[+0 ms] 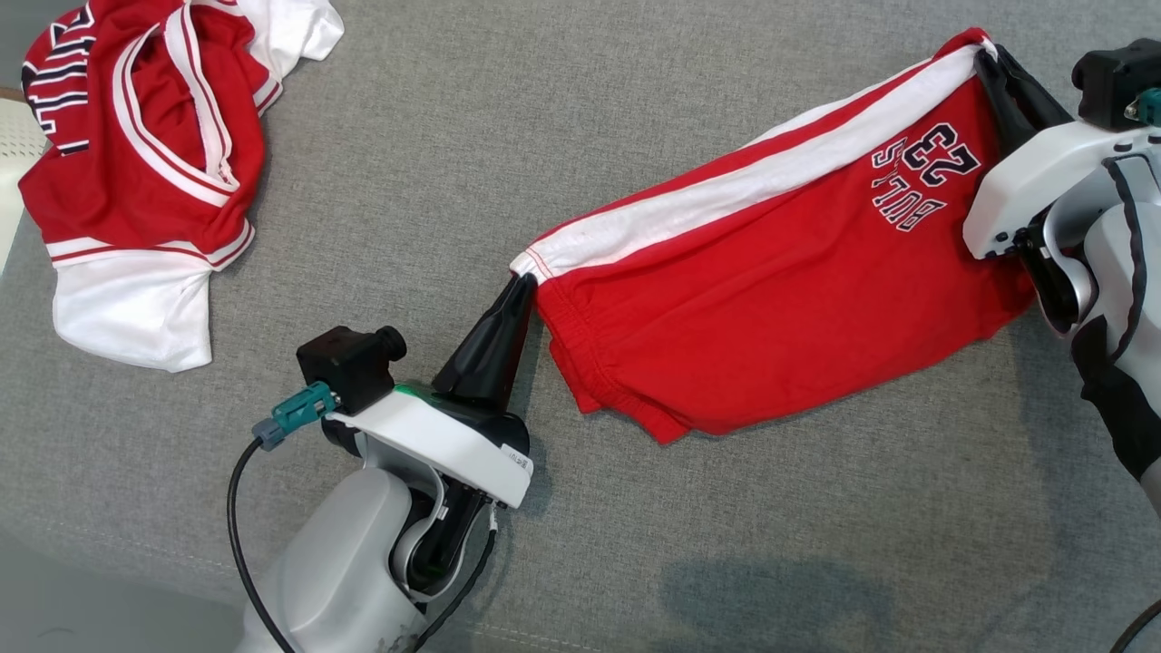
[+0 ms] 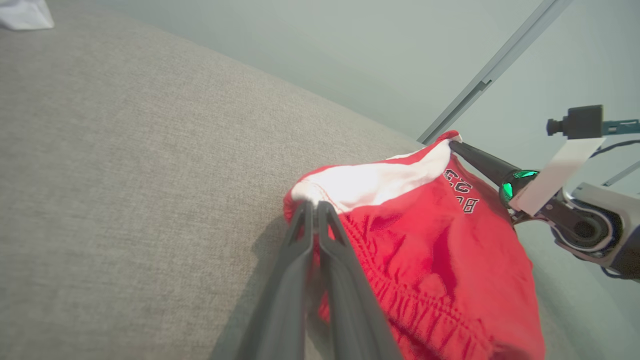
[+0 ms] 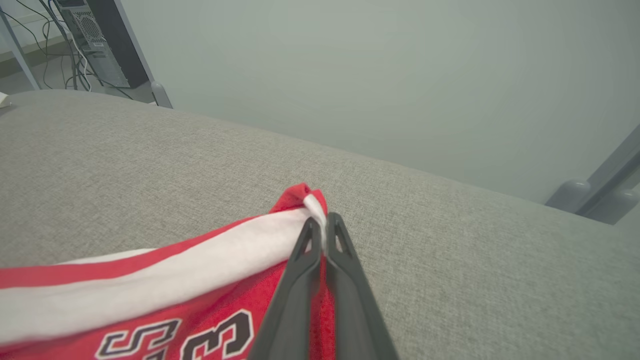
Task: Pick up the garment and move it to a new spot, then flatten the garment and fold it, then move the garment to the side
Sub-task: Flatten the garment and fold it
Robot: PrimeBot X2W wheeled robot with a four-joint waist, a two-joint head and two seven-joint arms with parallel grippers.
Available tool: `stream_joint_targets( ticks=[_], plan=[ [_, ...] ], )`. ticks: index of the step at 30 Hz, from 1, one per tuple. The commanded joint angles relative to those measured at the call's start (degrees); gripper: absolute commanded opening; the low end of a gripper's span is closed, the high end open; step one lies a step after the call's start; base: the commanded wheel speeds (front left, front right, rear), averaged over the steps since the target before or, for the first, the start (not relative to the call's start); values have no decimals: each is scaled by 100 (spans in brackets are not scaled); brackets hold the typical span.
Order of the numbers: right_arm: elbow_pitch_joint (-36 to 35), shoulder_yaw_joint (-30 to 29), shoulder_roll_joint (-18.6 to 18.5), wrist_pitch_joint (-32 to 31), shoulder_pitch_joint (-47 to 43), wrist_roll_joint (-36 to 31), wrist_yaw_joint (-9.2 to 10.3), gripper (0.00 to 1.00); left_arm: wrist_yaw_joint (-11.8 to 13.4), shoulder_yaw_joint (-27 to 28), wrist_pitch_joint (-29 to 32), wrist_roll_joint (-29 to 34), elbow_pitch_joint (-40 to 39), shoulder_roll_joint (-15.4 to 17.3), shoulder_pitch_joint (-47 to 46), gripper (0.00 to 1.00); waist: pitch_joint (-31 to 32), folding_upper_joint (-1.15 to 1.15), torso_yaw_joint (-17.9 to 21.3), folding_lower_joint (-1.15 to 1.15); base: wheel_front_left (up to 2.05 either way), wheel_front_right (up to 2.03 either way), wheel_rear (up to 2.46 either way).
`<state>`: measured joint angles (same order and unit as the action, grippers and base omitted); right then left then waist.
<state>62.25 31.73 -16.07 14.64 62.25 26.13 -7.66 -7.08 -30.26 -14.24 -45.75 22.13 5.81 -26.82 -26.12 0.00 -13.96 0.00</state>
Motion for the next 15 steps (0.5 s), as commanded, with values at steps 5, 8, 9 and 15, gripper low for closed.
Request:
stream_joint_targets(
  ticks=[5,8,9,15],
  plan=[
    [-436,-242,66,36,-112,-215,17,100,-40,373,-75,252,-17,24,-148,100,26,0,51,0,0,0,0],
    [-806,-508,85,36,-301,-370,17,100,-40,565,-75,445,-21,-5,-73,100,105,0,115,0,0,0,0],
    [-932,-594,100,36,-395,-425,17,100,-40,650,-75,537,-31,-14,-37,100,142,0,136,0,0,0,0],
    [-1542,-980,190,36,-955,-687,17,100,16,1210,-75,1077,-231,-70,268,100,368,0,280,0,0,0,0]
  ],
)
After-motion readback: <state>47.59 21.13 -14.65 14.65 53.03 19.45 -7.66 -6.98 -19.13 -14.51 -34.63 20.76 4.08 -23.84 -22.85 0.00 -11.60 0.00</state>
